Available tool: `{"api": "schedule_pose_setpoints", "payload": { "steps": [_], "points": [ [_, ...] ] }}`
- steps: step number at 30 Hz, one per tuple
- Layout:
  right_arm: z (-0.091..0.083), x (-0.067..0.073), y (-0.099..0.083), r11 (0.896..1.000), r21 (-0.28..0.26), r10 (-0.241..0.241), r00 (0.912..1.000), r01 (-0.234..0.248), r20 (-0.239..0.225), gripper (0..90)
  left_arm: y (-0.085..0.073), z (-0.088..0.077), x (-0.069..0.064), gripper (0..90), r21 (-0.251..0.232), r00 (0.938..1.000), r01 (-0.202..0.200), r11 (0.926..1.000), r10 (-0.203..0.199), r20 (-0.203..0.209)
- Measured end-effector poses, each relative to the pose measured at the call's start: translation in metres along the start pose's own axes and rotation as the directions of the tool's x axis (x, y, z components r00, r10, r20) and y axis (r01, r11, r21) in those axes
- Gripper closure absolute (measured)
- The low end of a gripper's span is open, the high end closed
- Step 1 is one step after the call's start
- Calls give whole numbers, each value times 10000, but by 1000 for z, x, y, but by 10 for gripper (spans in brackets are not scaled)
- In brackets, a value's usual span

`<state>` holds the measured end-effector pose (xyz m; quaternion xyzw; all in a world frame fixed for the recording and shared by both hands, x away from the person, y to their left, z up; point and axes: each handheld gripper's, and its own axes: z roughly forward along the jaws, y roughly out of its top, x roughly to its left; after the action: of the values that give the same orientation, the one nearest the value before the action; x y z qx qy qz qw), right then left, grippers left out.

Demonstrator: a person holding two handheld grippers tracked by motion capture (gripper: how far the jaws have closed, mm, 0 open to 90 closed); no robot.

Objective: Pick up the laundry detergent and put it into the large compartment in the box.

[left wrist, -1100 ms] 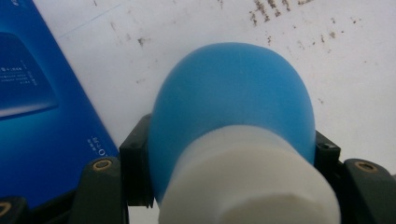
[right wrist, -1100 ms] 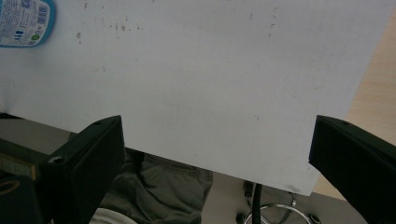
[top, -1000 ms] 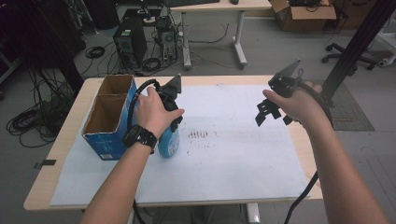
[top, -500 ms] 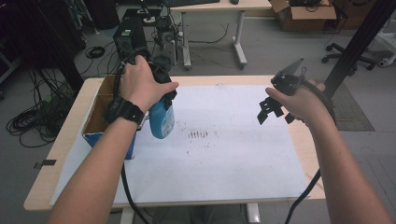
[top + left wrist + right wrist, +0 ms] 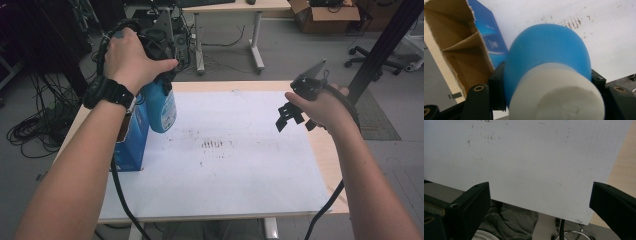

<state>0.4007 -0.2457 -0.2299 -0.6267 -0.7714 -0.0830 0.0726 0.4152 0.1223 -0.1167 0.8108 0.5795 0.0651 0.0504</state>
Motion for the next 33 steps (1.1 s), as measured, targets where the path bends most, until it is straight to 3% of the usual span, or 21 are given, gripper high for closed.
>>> {"api": "schedule_pose_setpoints", "payload": {
  "steps": [7, 13, 24, 33],
  "points": [
    [0, 1, 2, 10000, 43, -89, 9999, 89, -55, 38, -2, -11, 20, 373, -127, 9987, 512, 9986, -511, 39],
    [1, 1, 3, 9999, 72, -84, 9999, 85, -84, 38, -8, -16, 44, 374, -215, 9940, 1095, 9938, -1097, -59],
    [1, 0, 5, 10000, 18, -39, 9999, 39, -101, 38, -25, -24, 89, 374, -355, 9763, 2096, 9771, -2111, -469],
    [1, -1, 5, 10000, 21, -32, 9999, 32, -131, 38, -34, -13, 112, 374, -258, 9643, 2596, 9654, -2606, -479]
  ]
}}
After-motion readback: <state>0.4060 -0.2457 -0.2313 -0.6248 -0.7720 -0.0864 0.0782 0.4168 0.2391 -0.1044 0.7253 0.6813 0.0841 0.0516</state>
